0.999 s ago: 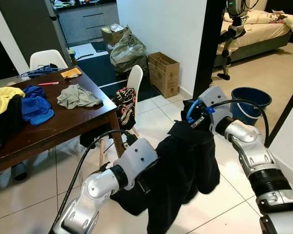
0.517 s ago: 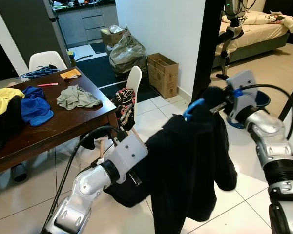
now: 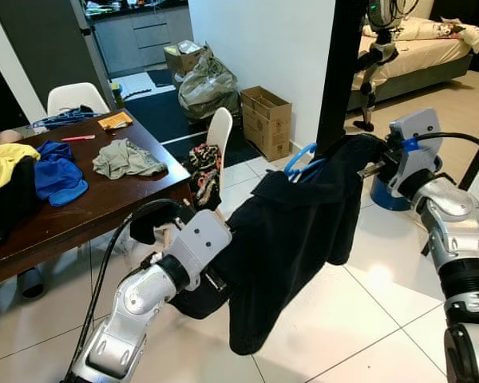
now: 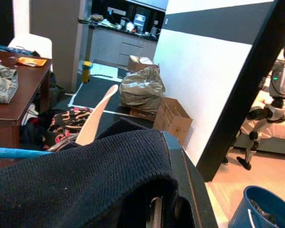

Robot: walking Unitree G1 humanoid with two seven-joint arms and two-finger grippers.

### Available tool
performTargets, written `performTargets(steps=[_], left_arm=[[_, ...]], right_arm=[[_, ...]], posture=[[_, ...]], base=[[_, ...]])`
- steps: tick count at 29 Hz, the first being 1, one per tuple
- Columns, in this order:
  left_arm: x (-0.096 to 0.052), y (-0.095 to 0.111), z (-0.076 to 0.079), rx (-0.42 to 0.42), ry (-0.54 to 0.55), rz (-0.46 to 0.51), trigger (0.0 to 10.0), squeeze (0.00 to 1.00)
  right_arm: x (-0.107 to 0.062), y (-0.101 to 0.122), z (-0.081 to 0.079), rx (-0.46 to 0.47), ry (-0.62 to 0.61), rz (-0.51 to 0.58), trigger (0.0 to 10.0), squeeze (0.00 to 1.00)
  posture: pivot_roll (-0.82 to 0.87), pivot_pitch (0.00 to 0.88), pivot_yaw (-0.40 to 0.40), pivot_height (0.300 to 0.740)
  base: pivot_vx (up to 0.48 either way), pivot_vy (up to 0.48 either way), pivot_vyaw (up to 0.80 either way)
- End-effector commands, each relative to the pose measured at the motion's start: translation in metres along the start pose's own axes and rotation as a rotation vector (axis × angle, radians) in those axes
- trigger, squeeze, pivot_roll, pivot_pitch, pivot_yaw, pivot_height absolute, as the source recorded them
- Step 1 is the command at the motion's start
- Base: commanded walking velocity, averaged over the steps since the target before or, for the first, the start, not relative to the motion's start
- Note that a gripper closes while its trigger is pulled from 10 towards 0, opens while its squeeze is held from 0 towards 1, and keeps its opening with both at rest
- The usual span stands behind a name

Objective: Hang hanger

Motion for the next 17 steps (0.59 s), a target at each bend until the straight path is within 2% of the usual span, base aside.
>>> performTargets(steps=[1,2,4,7,8,10,11,13,14,16,17], left_arm=[[0.000,0.006,-0.004,0.000,0.009,0.029,10.0,0.00],[0.000,0.007,-0.003,-0.012,0.001,0.034,10.0,0.00],[0.000,0.008,0.002,-0.033,-0.020,0.042,10.0,0.00],[0.001,0.009,0.003,-0.034,-0.023,0.043,10.0,0.00],[0.001,0.008,0.004,-0.038,-0.025,0.044,10.0,0.00],[0.001,0.008,0.004,-0.038,-0.025,0.044,10.0,0.00],[0.002,0.007,0.004,-0.036,-0.026,0.040,10.0,0.00],[0.002,0.007,0.004,-0.036,-0.026,0.040,10.0,0.00],[0.002,0.007,0.005,-0.036,-0.027,0.040,10.0,0.00],[0.003,0.007,0.003,-0.034,-0.024,0.042,10.0,0.00],[0.003,0.007,0.003,-0.034,-0.024,0.042,10.0,0.00]], right_arm=[[0.002,0.014,0.008,0.019,-0.025,0.063,0.0,0.00],[0.002,0.017,0.009,0.035,-0.026,0.085,0.0,0.00],[0.003,0.032,-0.009,0.115,0.071,0.182,0.0,0.00],[0.003,0.038,-0.017,0.145,0.120,0.221,0.0,0.00],[0.001,0.046,-0.028,0.191,0.186,0.267,0.0,0.00],[0.001,0.046,-0.028,0.191,0.186,0.267,0.0,0.00],[-0.001,0.052,-0.039,0.235,0.253,0.303,0.0,0.00],[-0.001,0.052,-0.039,0.235,0.253,0.303,0.0,0.00],[-0.004,0.056,-0.050,0.263,0.324,0.320,0.0,0.00],[-0.011,0.054,-0.075,0.248,0.468,0.305,0.0,0.00],[-0.011,0.054,-0.075,0.248,0.468,0.305,0.0,0.00]], posture=[[-0.01,0.000,0.049,0.740],[-0.01,0.000,0.049,0.740],[-0.02,0.000,0.056,0.740],[-0.02,0.000,0.056,0.740],[-0.02,0.000,0.054,0.740],[-0.02,0.000,0.054,0.740],[-0.02,0.000,0.054,0.740],[-0.02,0.000,0.054,0.740],[-0.02,0.000,0.055,0.740],[-0.02,0.000,0.057,0.740],[-0.02,0.000,0.057,0.740]], base=[[0.000,0.000,0.00],[0.000,0.000,0.00],[0.000,0.000,0.00],[0.000,0.000,0.00],[0.000,0.000,0.00],[0.000,0.000,0.00],[0.000,0.000,0.00],[0.000,0.000,0.00],[0.000,0.000,0.00],[0.000,0.000,0.00],[0.000,0.000,0.00]])
Point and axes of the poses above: a point about 5 cm out from each wrist's last joint towards the gripper, its own x axis pointing out of the wrist towards the gripper, its own y axis along the axis of the wrist's last joint, z = x × y, the point moved 5 cm from there along x, pointing out of the wrist towards the gripper
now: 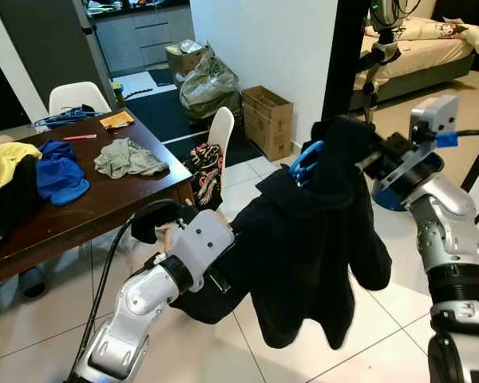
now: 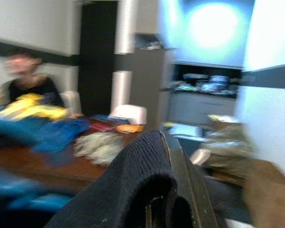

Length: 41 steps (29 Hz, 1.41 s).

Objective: Hang hanger

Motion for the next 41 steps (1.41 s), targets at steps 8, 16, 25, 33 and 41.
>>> performTargets(steps=[8,16,25,33,41], left_arm=[[0.000,0.005,-0.006,0.000,0.016,0.021,10.0,0.00],[0.000,0.006,-0.013,0.018,0.033,0.025,10.0,0.00],[-0.001,0.005,-0.016,0.025,0.056,0.023,10.0,0.00],[0.001,0.005,-0.018,0.026,0.073,0.026,10.0,0.00],[0.002,0.006,-0.018,0.005,0.059,0.037,10.0,0.00]], right_arm=[[-0.006,-0.027,-0.024,-0.042,0.129,-0.128,0.0,0.00],[-0.024,-0.041,-0.010,-0.083,0.057,-0.237,0.0,0.00],[-0.042,-0.034,-0.022,0.034,0.147,-0.198,0.0,0.00],[-0.046,-0.043,-0.056,0.111,0.300,-0.209,0.0,0.00],[-0.034,-0.043,-0.056,0.140,0.261,-0.184,10.0,0.55]], posture=[[-0.02,0.000,0.061,0.740],[-0.01,0.000,0.065,0.740],[-0.02,0.000,0.065,0.740],[-0.02,0.000,0.064,0.740],[-0.02,0.000,0.065,0.740]], base=[[0.000,0.000,0.00],[0.000,0.000,0.00],[0.000,0.000,0.00],[0.000,0.000,0.00],[0.000,0.000,0.00]])
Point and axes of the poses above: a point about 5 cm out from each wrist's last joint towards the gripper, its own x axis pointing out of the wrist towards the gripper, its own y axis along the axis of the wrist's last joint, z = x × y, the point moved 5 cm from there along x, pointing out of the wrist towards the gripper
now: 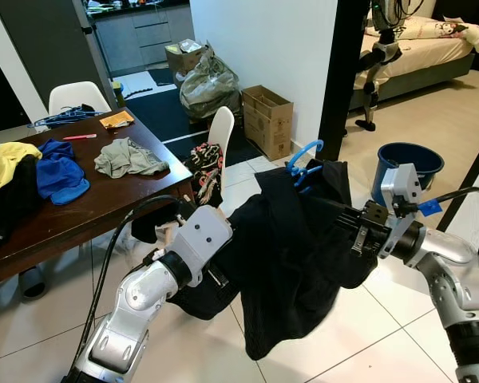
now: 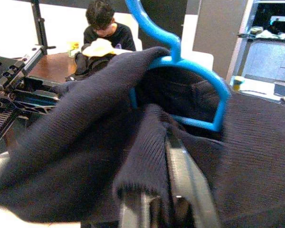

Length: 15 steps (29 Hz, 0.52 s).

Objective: Hang hanger

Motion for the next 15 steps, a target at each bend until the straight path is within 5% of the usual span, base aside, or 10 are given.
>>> performTargets(steps=[1,2,7,11,15], left_arm=[[0.000,0.007,-0.011,-0.005,0.034,0.037,10.0,0.00],[-0.002,0.007,-0.012,-0.034,0.009,0.041,10.0,0.00],[-0.012,0.007,-0.028,-0.103,-0.037,0.048,10.0,0.00],[-0.017,0.009,-0.062,-0.144,0.069,0.066,10.0,0.00],[-0.017,0.013,-0.080,-0.185,0.180,0.098,10.0,0.00]], right_arm=[[0.011,0.006,-0.004,0.011,0.018,0.032,10.0,0.55],[0.013,0.011,-0.002,0.047,0.011,0.069,10.0,1.00],[0.010,0.015,0.000,0.103,-0.005,0.124,10.0,1.00],[0.004,0.010,0.010,0.104,-0.081,0.117,10.0,1.00],[0.001,0.005,0.020,0.100,-0.166,0.103,10.0,1.00]], posture=[[-0.02,0.000,0.065,0.740],[-0.02,0.000,0.066,0.740],[-0.02,0.000,0.070,0.740],[-0.01,0.000,0.078,0.740],[-0.02,0.000,0.079,0.740]], base=[[0.000,0.000,0.00],[0.000,0.000,0.00],[0.000,0.000,0.00],[0.000,0.000,0.00],[0.000,0.000,0.00]])
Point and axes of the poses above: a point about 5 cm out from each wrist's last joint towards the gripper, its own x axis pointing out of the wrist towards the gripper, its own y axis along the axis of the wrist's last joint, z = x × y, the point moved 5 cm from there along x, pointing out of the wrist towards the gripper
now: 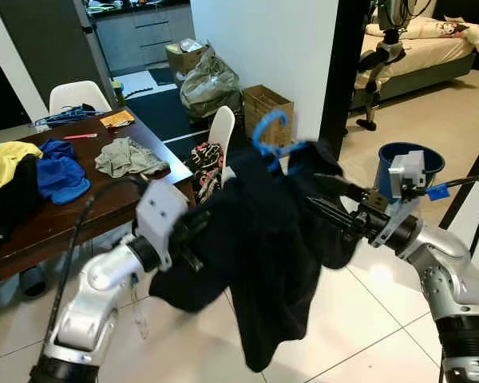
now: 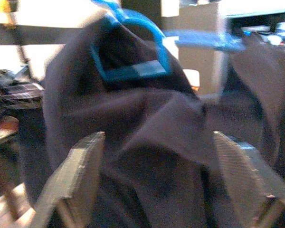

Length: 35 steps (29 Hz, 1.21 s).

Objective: Hang hanger

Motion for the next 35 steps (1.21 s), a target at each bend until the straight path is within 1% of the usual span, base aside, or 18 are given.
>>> performTargets(steps=[1,3,5,6,8,11,13,15,16,17,18,19,20,21,22,28,33,35], left_arm=[[0.000,0.008,-0.017,-0.046,0.114,0.048,10.0,0.00],[0.000,0.008,-0.017,-0.046,0.114,0.048,10.0,0.00],[0.002,0.011,-0.026,-0.196,0.262,0.122,10.0,0.00],[0.002,0.011,-0.026,-0.196,0.262,0.122,10.0,0.00],[0.002,0.005,-0.032,-0.305,0.370,0.145,10.0,0.00],[0.001,-0.001,-0.034,-0.328,0.413,0.137,10.0,0.00],[0.003,-0.011,-0.033,-0.326,0.448,0.102,10.0,0.00],[0.003,-0.011,-0.033,-0.326,0.448,0.102,10.0,0.00],[0.004,-0.018,-0.031,-0.289,0.459,0.067,10.0,0.00],[0.004,-0.018,-0.031,-0.289,0.459,0.067,10.0,0.00],[0.005,-0.025,-0.029,-0.261,0.466,0.033,10.0,0.00],[0.005,-0.025,-0.029,-0.261,0.466,0.033,10.0,0.00],[0.006,-0.032,-0.027,-0.232,0.488,0.005,10.0,0.00],[0.006,-0.032,-0.027,-0.232,0.488,0.005,10.0,0.00],[0.008,-0.037,-0.025,-0.218,0.498,-0.009,10.0,0.00],[0.013,-0.037,-0.014,-0.182,0.484,-0.012,10.0,0.00],[0.014,-0.039,-0.012,-0.182,0.485,-0.013,10.0,0.00],[0.016,-0.038,-0.008,-0.181,0.458,-0.009,10.0,0.00]], right_arm=[[-0.001,-0.003,0.010,-0.010,-0.078,-0.004,10.0,1.00],[-0.001,-0.003,0.010,-0.010,-0.078,-0.004,10.0,1.00],[-0.008,-0.016,0.026,0.026,-0.210,-0.031,10.0,1.00],[-0.008,-0.016,0.026,0.026,-0.210,-0.031,10.0,1.00],[-0.013,-0.030,0.033,0.073,-0.291,-0.068,10.0,1.00],[-0.014,-0.035,0.034,0.119,-0.316,-0.073,10.0,1.00],[-0.009,-0.044,0.027,0.216,-0.309,-0.090,10.0,1.00],[-0.009,-0.044,0.027,0.216,-0.309,-0.090,10.0,1.00],[-0.003,-0.047,0.020,0.263,-0.283,-0.092,10.0,0.00],[-0.003,-0.047,0.020,0.263,-0.283,-0.092,10.0,0.00],[0.003,-0.046,0.011,0.302,-0.242,-0.081,10.0,0.00],[0.003,-0.046,0.011,0.302,-0.242,-0.081,10.0,0.00],[0.010,-0.044,-0.002,0.341,-0.182,-0.068,10.0,0.00],[0.010,-0.044,-0.002,0.341,-0.182,-0.068,10.0,0.00],[0.014,-0.045,-0.010,0.350,-0.148,-0.071,10.0,0.00],[0.020,-0.059,-0.009,0.324,-0.207,-0.112,10.0,0.00],[0.024,-0.061,-0.009,0.322,-0.223,-0.118,10.0,0.00],[0.026,-0.061,-0.008,0.326,-0.235,-0.117,10.0,0.00]], posture=[[-0.01,0.000,0.078,0.740],[-0.01,0.000,0.078,0.740],[-0.02,0.000,0.076,0.740],[-0.02,0.000,0.076,0.740],[-0.02,0.000,0.076,0.740],[-0.02,0.000,0.077,0.740],[-0.02,0.000,0.078,0.740],[-0.02,0.000,0.078,0.740],[-0.02,0.000,0.080,0.740],[-0.02,0.000,0.080,0.740],[-0.02,0.000,0.084,0.740],[-0.02,0.000,0.084,0.740],[-0.02,0.000,0.086,0.740],[-0.02,0.000,0.086,0.740],[-0.03,0.000,0.085,0.740],[-0.03,0.000,0.084,0.740],[-0.03,0.000,0.082,0.740],[-0.03,0.000,0.084,0.740]], base=[[0.000,0.000,0.00],[0.000,0.000,0.00],[0.000,0.000,0.00],[0.000,0.000,0.00],[0.000,0.000,0.00],[0.000,0.000,0.00],[0.000,0.000,0.00],[0.000,0.000,0.00],[0.000,0.000,0.00],[0.000,0.000,0.00],[0.000,0.000,0.00],[0.000,0.000,0.00],[0.000,0.000,0.00],[0.000,0.000,0.00],[0.000,0.000,0.00],[0.000,0.000,0.00],[0.000,0.000,0.00],[0.000,0.000,0.00]])
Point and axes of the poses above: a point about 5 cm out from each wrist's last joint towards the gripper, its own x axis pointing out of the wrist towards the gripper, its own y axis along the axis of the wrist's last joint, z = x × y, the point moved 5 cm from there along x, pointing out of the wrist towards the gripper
